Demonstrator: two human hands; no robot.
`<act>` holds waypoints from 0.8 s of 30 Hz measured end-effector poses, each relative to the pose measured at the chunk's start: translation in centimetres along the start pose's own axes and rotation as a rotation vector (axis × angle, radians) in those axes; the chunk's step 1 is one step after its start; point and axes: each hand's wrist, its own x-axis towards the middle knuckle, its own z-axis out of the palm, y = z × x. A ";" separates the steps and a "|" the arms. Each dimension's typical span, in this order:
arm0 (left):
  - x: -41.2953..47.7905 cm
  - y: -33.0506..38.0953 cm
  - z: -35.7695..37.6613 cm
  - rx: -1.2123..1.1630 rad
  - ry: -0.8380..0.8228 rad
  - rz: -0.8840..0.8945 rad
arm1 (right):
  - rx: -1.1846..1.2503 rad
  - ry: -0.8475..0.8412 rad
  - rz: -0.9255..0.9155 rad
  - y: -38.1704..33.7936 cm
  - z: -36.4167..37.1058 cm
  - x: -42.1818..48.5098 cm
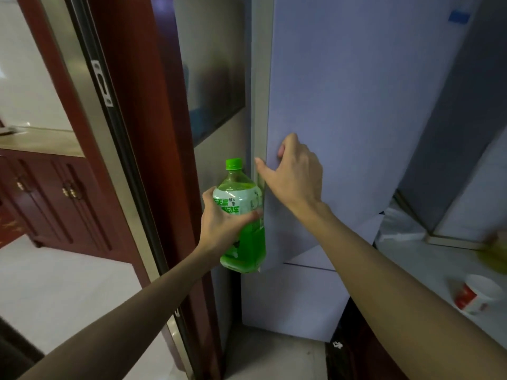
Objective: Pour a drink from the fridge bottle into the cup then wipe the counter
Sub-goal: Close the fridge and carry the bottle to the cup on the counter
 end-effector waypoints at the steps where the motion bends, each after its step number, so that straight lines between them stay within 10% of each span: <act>1: 0.8 -0.5 0.0 -0.022 0.010 -0.006 | -0.023 0.004 -0.016 -0.1 0.7 0.5; 24: 13.6 -6.6 1.4 0.088 -0.014 -0.060 | -0.078 -0.310 -0.003 10.0 16.5 5.2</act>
